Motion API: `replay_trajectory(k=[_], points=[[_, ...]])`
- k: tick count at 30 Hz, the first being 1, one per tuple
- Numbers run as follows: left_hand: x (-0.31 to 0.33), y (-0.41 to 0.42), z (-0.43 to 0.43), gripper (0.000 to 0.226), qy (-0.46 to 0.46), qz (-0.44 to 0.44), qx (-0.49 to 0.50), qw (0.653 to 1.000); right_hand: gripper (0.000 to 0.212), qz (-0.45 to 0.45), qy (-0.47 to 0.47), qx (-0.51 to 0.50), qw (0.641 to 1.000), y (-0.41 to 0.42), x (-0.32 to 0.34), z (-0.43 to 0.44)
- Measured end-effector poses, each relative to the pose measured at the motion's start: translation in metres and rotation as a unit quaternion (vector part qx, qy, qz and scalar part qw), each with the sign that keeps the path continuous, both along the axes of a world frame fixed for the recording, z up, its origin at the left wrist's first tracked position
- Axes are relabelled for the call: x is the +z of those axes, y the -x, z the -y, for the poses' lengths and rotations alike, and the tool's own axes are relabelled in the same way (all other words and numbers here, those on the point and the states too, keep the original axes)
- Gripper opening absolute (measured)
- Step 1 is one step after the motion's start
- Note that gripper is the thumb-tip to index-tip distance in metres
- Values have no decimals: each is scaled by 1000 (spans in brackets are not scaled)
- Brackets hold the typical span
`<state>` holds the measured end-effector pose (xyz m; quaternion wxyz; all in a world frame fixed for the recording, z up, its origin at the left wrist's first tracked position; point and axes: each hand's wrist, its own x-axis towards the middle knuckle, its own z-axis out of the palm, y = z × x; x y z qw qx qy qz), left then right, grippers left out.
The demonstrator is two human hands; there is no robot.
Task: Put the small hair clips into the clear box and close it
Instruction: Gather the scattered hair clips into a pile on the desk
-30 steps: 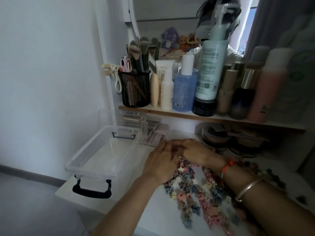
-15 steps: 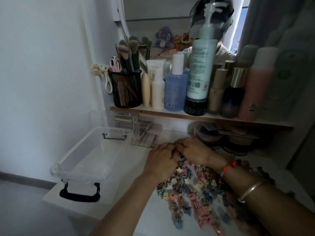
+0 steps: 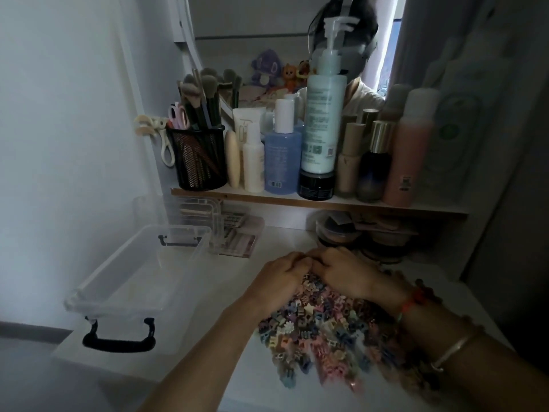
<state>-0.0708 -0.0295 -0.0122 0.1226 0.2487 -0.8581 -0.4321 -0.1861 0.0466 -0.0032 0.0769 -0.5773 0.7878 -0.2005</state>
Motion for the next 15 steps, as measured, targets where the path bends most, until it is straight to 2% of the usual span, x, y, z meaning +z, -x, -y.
replay_trajectory(k=[4, 7, 10, 15], points=[[5, -3, 3, 48, -4, -8, 6, 1000, 28, 32, 93, -76, 992, 15, 12, -24], [4, -10, 5, 52, 10, 20, 6, 1000, 31, 13, 45, -114, 992, 27, 10, -44], [0, -16, -4, 54, 3, 22, 7, 1000, 35, 44, -15, -122, 991, 23, 3, -51], [1, -12, -25, 53, -8, -8, 5, 1000, 34, 80, 28, -101, 991, 10, 4, -49]])
